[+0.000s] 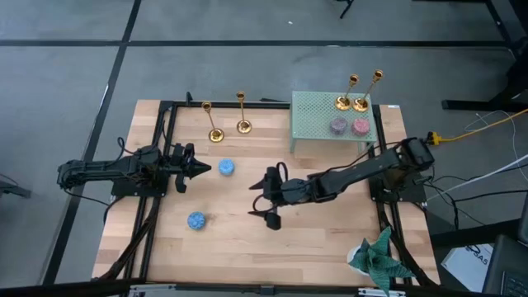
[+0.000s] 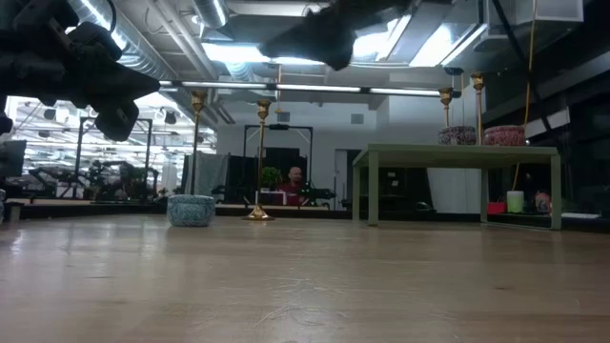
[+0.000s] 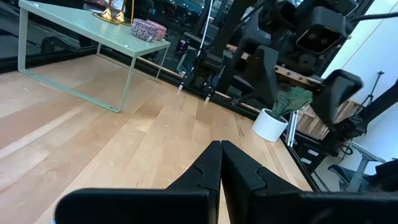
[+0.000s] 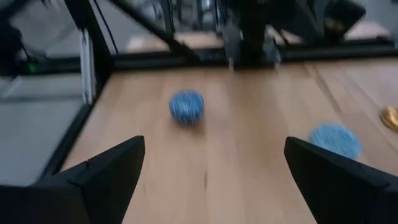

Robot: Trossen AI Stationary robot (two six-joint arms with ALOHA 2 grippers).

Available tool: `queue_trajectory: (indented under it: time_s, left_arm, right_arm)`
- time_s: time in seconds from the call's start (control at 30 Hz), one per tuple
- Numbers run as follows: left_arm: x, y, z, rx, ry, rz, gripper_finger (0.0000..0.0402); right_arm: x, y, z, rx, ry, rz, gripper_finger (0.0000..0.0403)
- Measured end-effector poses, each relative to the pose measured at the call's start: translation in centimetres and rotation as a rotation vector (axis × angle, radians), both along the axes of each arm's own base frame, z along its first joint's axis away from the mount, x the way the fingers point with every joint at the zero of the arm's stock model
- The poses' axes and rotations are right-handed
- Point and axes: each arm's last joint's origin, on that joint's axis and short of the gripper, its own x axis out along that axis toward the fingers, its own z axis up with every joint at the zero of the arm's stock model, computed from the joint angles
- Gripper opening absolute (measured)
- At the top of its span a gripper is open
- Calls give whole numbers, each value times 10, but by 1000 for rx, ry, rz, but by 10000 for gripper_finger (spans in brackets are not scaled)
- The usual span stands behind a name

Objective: Pick & Place candle stick holders
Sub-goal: Put the gold candle holder on the shelf

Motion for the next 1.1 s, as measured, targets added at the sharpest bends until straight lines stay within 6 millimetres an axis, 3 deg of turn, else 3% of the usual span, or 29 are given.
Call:
queue_trajectory:
  time_s: [0.17,0.67,1.1]
  left_arm:
    - [0,0,0,0,0,0,6]
    - [0,0,0,0,-1,0,6]
    - [0,1,4,-37,-45,47,6]
  right_arm:
    - [9,4,-7,40,-49,-7,389]
    - [55,20,19,35,35,-96,389]
    - [56,16,18,60,54,-190,389]
